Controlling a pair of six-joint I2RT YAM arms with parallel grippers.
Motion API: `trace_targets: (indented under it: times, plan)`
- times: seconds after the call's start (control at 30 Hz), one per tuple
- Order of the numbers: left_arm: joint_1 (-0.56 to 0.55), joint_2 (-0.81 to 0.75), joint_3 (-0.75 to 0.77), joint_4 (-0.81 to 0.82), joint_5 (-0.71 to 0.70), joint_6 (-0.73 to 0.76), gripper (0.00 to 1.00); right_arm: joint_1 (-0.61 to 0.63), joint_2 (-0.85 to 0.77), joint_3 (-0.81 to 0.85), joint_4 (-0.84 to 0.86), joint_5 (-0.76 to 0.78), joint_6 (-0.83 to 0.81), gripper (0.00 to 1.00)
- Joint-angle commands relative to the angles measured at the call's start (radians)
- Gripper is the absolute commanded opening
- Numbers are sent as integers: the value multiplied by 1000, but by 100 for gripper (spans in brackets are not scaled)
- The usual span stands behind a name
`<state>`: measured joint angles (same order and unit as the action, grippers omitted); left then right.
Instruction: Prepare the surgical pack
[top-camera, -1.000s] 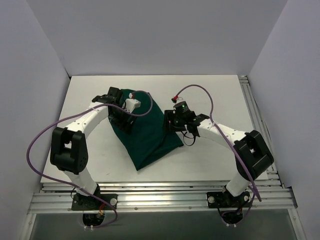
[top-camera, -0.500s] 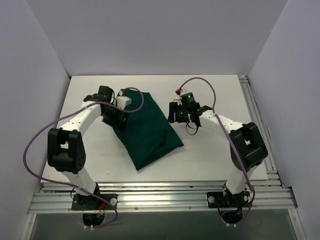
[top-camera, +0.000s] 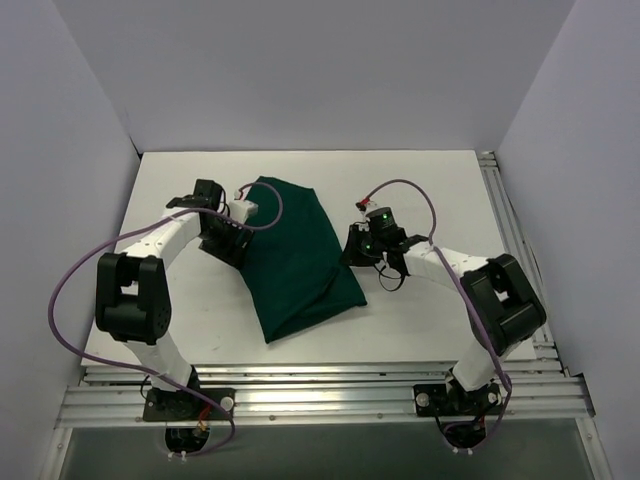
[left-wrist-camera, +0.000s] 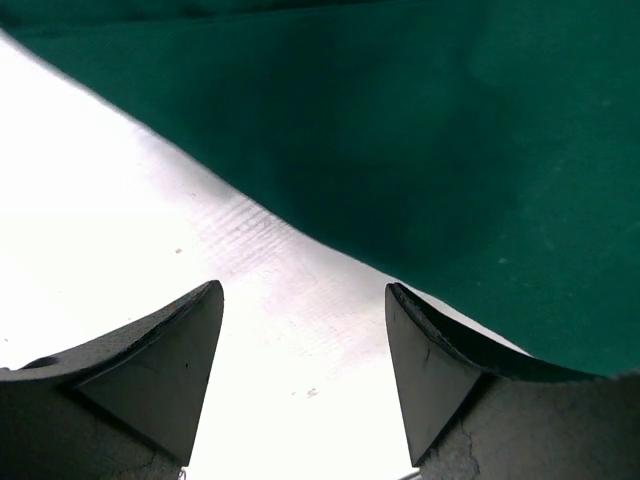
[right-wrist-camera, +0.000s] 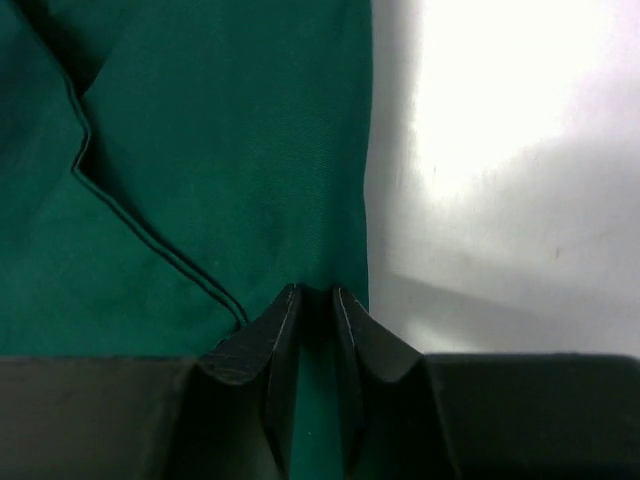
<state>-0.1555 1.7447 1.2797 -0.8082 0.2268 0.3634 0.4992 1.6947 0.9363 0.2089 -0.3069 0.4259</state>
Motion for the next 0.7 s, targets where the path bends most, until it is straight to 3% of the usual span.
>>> trace_targets:
  times: [0.0, 0.1, 0.13, 0.23, 0.3, 0.4, 0.43, 0.5, 0.53, 0.63, 0.67]
  plan:
    - [4, -7, 16, 57, -6, 28, 75, 21, -95, -88, 0, -51, 85, 13]
    - [2, -1, 38, 55, -6, 35, 75, 39, -165, -125, -38, -29, 106, 20]
    - [2, 6, 46, 56, -4, 37, 75, 39, -184, -123, -52, -21, 106, 30]
    - [1, 16, 76, 55, 2, 42, 75, 13, -233, -58, -161, 46, 59, 47]
    - [-1, 22, 98, 53, 12, 40, 74, -16, -241, 31, -244, 93, -8, 50]
    - [-6, 39, 139, 58, 52, 23, 58, -34, -195, 149, -240, 107, -88, 52]
    - [-7, 53, 151, 61, 77, 17, 47, -34, -167, 177, -227, 97, -104, 49]
    - [-10, 75, 162, 64, 98, 5, 38, -36, -66, 228, -160, 65, -130, 39]
    - [-16, 97, 168, 63, 112, 2, 32, -40, -28, 275, -139, 11, -133, 24]
    - [-32, 145, 178, 53, 128, -1, 28, -62, 117, 341, -28, -134, -119, 3]
    - [-36, 156, 173, 55, 132, 0, 27, -71, 188, 355, 22, -177, -116, 0]
